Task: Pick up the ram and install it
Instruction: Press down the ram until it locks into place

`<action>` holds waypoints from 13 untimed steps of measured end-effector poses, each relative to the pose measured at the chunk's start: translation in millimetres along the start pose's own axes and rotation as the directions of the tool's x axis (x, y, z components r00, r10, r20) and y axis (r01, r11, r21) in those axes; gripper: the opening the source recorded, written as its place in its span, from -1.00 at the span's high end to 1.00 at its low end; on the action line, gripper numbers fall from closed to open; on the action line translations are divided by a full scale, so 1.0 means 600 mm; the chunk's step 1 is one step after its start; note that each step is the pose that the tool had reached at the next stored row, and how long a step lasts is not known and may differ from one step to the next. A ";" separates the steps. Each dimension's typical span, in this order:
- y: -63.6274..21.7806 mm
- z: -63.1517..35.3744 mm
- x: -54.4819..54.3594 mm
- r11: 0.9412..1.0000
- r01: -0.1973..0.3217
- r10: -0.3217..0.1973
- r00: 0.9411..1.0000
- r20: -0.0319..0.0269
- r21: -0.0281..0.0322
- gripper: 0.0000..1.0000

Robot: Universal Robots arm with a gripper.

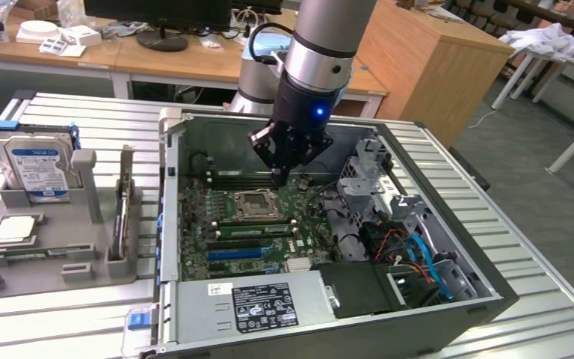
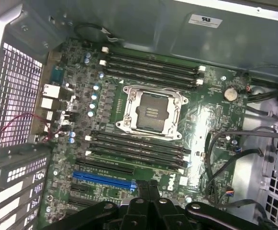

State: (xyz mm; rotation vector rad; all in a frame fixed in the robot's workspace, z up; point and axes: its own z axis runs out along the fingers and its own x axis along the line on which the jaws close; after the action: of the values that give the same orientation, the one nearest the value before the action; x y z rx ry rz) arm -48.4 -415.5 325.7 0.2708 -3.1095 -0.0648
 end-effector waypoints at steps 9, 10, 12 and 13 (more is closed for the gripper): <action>0.000 0.000 0.000 0.996 -0.091 0.091 0.996 0.004 -0.002 0.79; 0.000 0.000 0.000 0.995 -0.098 0.098 0.995 0.004 -0.002 0.79; 0.000 0.000 0.000 0.994 -0.108 0.108 0.994 0.005 -0.002 0.79; 0.000 0.000 0.000 0.994 -0.112 0.112 0.994 0.005 -0.002 0.79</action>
State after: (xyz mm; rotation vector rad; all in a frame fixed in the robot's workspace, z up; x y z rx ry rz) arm -48.4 -415.3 325.5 0.0956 -3.1222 -0.0667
